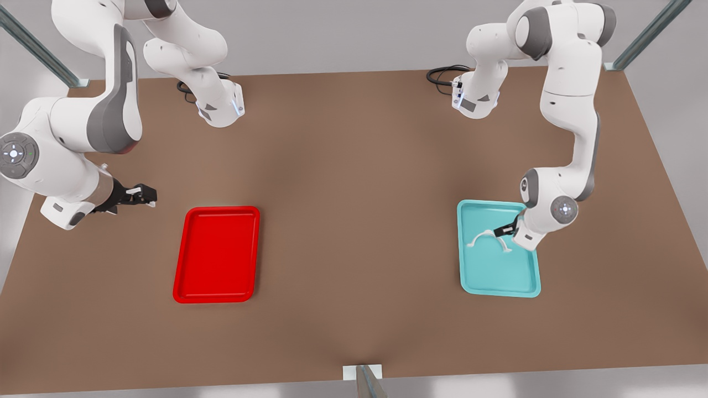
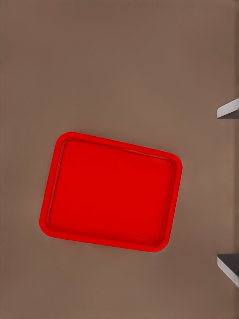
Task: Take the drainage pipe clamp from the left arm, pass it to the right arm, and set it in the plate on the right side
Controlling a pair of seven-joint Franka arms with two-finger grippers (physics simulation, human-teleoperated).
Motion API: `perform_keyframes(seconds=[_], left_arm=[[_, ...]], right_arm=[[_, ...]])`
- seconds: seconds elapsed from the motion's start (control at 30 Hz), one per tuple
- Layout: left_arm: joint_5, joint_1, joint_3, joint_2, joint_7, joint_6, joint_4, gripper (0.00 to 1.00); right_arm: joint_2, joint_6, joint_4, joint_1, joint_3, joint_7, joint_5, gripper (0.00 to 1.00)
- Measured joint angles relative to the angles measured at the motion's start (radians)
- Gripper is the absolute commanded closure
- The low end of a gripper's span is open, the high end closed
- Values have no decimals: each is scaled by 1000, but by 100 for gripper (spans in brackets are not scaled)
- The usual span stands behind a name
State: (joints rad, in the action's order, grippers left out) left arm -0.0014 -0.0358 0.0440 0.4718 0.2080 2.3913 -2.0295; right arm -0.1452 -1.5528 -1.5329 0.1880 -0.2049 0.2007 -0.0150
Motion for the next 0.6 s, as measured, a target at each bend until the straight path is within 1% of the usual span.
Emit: perform_keyframes(seconds=[0.23,0.47,0.5,0.53,0.57,0.6], left_arm=[[-28,-15,-1,32,73,120,7,0],[-32,-16,-10,80,170,149,44,0],[-30,-16,-10,83,182,147,44,9],[-28,-16,-10,86,194,145,44,36],[-26,-15,-10,88,205,142,44,53],[-24,-15,-10,89,216,141,44,56]], right_arm=[[0,0,-3,0,0,4,-1,0],[-2,-1,-6,1,1,7,-1,0],[-2,-1,-6,1,2,8,-1,0],[-2,-1,-6,1,2,8,-1,0],[-2,-1,-6,1,2,8,-1,0],[-2,-1,-7,1,2,8,-1,0]])
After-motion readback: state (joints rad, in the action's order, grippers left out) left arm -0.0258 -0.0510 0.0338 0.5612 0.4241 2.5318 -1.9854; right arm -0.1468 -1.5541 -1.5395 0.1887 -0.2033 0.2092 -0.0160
